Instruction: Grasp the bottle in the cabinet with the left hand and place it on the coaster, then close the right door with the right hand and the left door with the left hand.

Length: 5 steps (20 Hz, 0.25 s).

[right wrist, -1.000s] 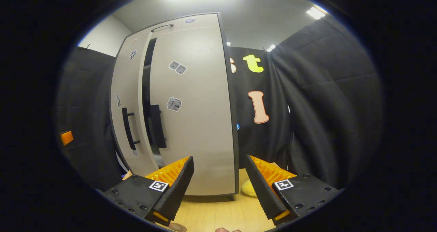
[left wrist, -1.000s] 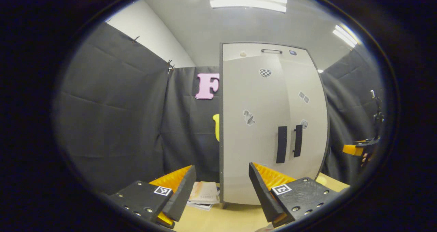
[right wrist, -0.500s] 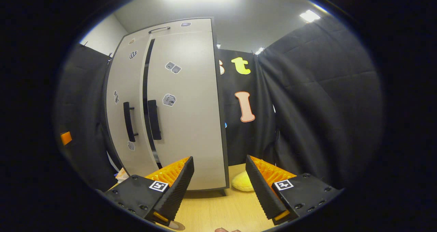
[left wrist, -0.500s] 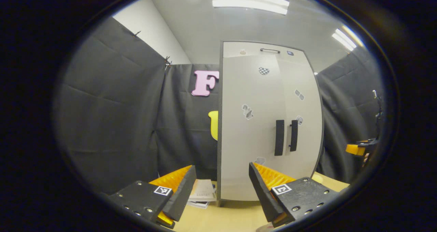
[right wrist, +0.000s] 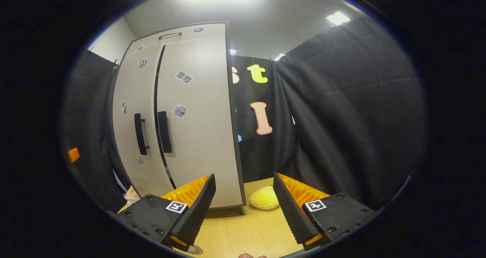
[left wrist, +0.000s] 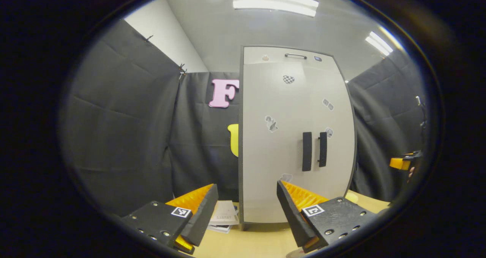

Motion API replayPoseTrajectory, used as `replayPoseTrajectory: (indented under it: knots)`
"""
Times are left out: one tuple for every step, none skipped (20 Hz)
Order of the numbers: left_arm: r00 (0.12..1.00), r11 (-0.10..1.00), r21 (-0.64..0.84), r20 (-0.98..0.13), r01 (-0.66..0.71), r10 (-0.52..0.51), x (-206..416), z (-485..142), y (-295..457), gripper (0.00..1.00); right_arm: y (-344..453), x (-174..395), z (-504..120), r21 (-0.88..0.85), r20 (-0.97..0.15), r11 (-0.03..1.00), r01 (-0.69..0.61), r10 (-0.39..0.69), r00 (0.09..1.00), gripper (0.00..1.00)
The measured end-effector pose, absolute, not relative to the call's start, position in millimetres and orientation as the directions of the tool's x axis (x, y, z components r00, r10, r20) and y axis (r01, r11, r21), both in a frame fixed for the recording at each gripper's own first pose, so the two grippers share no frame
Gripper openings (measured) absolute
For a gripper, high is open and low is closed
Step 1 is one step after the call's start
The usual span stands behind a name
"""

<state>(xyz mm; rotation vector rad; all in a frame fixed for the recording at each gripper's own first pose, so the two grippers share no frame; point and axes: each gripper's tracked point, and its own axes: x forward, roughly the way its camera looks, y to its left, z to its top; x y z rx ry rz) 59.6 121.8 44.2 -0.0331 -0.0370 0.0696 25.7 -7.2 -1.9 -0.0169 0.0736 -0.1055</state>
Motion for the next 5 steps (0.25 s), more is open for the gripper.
replayPoseTrajectory:
  knots:
    - [0.997, 0.997, -0.048, 0.033, -0.063, 0.065, 62.1, 41.8, 121.1, 0.97, -10.6, 23.0, -3.7, -0.028, -0.077, 0.993, 0.112, -0.114, 0.99, 0.96]
    - [0.998, 0.997, -0.056, 0.029, -0.056, 0.058, 62.1, 40.0, 119.8, 0.97, -13.9, 20.6, -4.9, -0.035, -0.077, 0.992, 0.121, -0.123, 0.989, 0.96]
    - [0.999, 0.997, -0.056, 0.023, -0.046, 0.047, 64.6, 38.8, 117.4, 0.97, -17.1, 18.2, -4.9, -0.039, -0.077, 0.991, 0.13, -0.132, 0.988, 0.96]
    - [0.999, 0.998, -0.049, 0.023, -0.043, 0.044, 64.5, 38.7, 115.7, 0.97, -19.3, 17.5, -5.1, -0.038, -0.077, 0.99, 0.135, -0.138, 0.987, 0.96]
    - [0.999, 0.998, -0.043, 0.024, -0.043, 0.044, 58.6, 38.9, 113.6, 0.97, -20.4, 16.2, -6.3, -0.034, -0.078, 0.99, 0.139, -0.141, 0.987, 0.96]
